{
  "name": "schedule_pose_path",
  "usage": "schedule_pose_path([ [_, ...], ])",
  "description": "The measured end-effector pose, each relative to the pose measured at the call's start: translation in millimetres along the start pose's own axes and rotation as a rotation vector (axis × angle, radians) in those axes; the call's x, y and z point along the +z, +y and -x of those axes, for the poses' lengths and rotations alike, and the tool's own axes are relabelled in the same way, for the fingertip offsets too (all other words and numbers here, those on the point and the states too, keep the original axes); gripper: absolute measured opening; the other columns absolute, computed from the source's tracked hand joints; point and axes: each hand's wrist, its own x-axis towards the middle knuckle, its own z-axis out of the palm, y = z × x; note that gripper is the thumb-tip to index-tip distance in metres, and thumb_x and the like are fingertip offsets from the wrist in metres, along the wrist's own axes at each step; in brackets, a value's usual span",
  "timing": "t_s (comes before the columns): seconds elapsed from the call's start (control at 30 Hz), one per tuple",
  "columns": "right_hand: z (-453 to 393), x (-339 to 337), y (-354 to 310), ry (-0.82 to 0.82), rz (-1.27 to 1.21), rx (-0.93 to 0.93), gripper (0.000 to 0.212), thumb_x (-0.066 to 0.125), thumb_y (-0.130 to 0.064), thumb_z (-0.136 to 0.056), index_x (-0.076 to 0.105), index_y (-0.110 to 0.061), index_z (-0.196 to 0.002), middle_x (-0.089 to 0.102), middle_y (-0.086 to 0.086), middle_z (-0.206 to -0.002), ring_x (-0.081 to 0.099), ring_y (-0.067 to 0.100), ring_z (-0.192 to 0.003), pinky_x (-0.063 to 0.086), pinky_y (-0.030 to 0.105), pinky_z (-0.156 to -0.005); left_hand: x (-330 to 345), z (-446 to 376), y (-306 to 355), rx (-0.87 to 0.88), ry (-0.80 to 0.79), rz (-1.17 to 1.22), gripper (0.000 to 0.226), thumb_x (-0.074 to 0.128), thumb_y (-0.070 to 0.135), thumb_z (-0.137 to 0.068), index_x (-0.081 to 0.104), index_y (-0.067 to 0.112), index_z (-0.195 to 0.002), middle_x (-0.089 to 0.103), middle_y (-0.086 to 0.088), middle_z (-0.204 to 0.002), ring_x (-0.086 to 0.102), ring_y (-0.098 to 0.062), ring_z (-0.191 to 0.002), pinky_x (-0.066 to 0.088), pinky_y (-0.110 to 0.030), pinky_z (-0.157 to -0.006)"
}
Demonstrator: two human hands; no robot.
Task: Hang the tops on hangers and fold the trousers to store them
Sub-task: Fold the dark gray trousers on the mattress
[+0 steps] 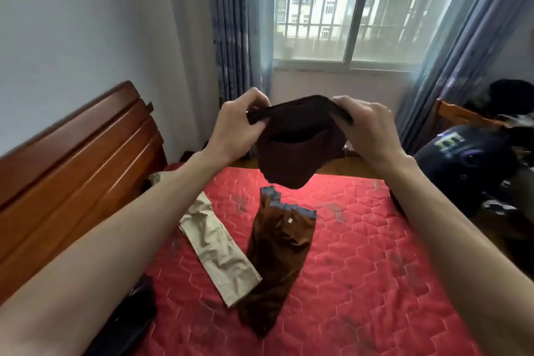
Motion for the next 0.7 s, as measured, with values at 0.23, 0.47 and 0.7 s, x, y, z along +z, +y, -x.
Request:
schedule_pose_path([
  [0.23,205.7,27.9,-41.9,-0.277,-0.043,0.090,0.023,0.067,-0.033,-0.095,0.077,-0.015,-0.104,0.080,-0.002,-0.092,0.078,0.023,-0.083,0.055,0.034,-0.059,41.1,203.9,-24.4,-0.302,-0.389,0.113,0.026,0.074,0.002,-0.080,0.063,0.022,-0.091,0.071,0.010,-0.084,0.071,-0.007,-0.080,0.059,-0.038,-0.075],
  [0.47,392.5,36.7,-98.9,-0.584,-0.070,0.324,0.022,0.090,-0.019,-0.081,0.078,-0.022,-0.100,0.079,-0.007,-0.086,0.077,0.019,-0.078,0.054,0.031,-0.057,68.2,380.2,-18.3,-0.573,-0.702,0.114,0.027,0.075,0.001,-0.078,0.062,0.020,-0.092,0.068,0.004,-0.081,0.064,-0.010,-0.076,0.052,-0.034,-0.072],
  [0.7,494.5,15.4,-129.9,-0.961,-0.105,0.530,0.022,0.066,-0.039,-0.097,0.071,-0.039,-0.118,0.079,-0.012,-0.104,0.071,0.017,-0.102,0.050,0.034,-0.083,65.9,466.3,9.2,-0.690,-1.083,0.143,0.024,0.075,0.004,-0.076,0.076,0.009,-0.099,0.072,0.003,-0.079,0.065,-0.005,-0.067,0.052,-0.025,-0.068],
])
